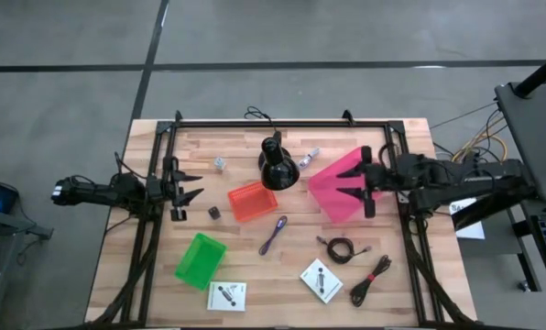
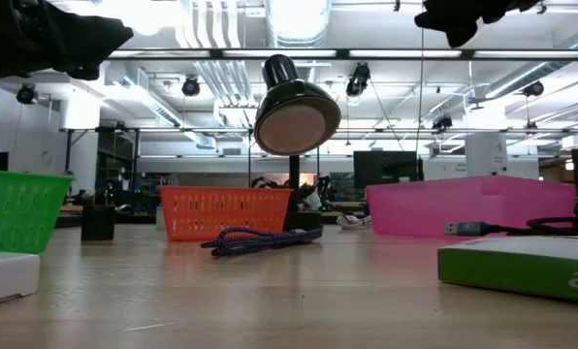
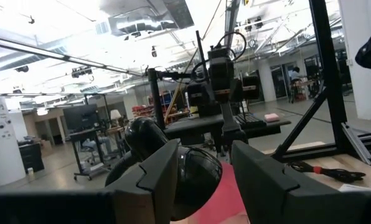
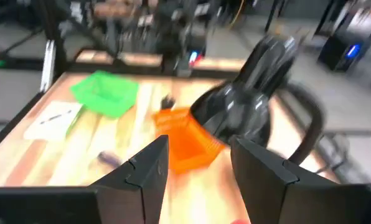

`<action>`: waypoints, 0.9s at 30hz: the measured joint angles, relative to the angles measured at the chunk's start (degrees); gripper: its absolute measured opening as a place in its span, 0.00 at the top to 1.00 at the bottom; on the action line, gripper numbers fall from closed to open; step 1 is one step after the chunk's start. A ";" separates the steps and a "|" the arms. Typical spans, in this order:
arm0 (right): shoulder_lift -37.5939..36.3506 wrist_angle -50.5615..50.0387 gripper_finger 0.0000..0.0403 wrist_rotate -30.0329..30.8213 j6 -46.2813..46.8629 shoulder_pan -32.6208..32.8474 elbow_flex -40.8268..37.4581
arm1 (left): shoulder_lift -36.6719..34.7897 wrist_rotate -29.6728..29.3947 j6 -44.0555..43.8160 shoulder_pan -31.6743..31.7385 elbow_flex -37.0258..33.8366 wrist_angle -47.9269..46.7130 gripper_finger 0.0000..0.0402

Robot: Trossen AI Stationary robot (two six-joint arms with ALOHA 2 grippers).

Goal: Pick and place items into bin
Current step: Put the top black charger cable into the pink bin

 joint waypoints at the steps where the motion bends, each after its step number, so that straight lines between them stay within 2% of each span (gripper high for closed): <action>1: 1.21 -1.08 0.60 0.02 0.92 0.64 0.89 | 0.00 0.00 0.00 0.00 0.00 0.01 0.66; 5: 5.58 -2.47 0.61 0.17 1.84 3.46 3.99 | 0.00 -0.02 0.00 0.00 -0.02 0.02 0.66; 13: 13.36 -16.44 0.62 0.46 6.75 7.42 9.96 | 0.02 -0.02 0.00 0.02 -0.04 -0.02 0.66; 27: 25.13 -30.20 0.63 0.40 18.86 8.88 16.28 | 0.02 -0.02 0.00 0.00 -0.04 -0.04 0.66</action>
